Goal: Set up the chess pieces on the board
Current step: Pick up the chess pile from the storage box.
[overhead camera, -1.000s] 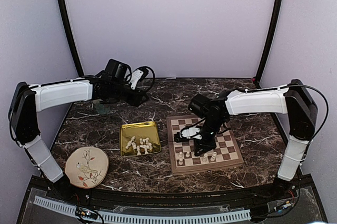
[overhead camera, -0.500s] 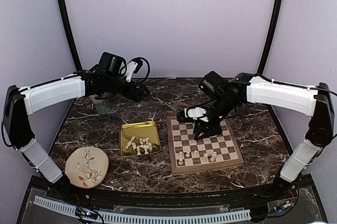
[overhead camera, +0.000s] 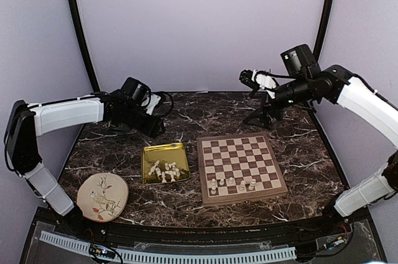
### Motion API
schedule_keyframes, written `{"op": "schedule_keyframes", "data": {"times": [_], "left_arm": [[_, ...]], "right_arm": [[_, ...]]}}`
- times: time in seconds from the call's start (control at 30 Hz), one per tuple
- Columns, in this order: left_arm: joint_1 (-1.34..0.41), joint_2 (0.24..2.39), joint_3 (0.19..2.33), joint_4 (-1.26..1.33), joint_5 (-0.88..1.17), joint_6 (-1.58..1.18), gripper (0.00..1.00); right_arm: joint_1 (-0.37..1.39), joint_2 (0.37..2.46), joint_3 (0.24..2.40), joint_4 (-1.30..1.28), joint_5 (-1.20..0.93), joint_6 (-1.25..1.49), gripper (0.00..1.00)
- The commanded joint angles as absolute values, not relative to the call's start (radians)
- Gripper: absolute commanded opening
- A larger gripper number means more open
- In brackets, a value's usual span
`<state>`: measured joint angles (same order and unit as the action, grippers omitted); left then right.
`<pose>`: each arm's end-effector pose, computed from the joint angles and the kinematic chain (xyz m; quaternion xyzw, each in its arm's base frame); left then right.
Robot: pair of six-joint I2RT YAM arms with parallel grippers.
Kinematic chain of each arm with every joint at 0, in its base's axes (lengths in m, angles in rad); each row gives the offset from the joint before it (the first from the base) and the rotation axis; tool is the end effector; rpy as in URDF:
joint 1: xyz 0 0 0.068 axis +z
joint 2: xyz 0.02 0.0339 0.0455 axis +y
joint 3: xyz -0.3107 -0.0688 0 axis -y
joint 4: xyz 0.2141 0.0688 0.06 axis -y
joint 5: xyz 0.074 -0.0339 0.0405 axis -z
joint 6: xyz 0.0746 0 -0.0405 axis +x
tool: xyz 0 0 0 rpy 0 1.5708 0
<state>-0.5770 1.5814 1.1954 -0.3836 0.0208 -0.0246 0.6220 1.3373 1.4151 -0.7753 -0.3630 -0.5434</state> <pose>0.2933 -0.1927 0.2958 0.2550 0.8848 -0.1247 0.3696 0.2016 0.1771 0.3999 -0.5542 0.7022 0.1798 0.4092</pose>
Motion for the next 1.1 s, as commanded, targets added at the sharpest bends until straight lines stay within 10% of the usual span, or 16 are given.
{"op": "schedule_keyframes", "data": {"times": [0.0,0.43,0.67,1.07], "left_arm": [[-0.579,1.633,1.243,-0.587,0.156,-0.048,0.48],[-0.708,1.759,1.249,-0.651,0.175,-0.035,0.39],[-0.736,1.814,1.280,-0.689,0.082,-0.043,0.35],[-0.737,1.861,1.302,-0.695,0.046,-0.042,0.32]], "right_arm": [[0.636,1.378,1.323,-0.788,-0.279,-0.522,1.00],[0.547,1.267,1.025,-0.409,0.183,-0.386,1.00],[0.375,1.187,0.806,-0.271,-0.307,-0.357,0.96],[0.332,1.173,0.765,-0.288,-0.385,-0.401,0.88]]}}
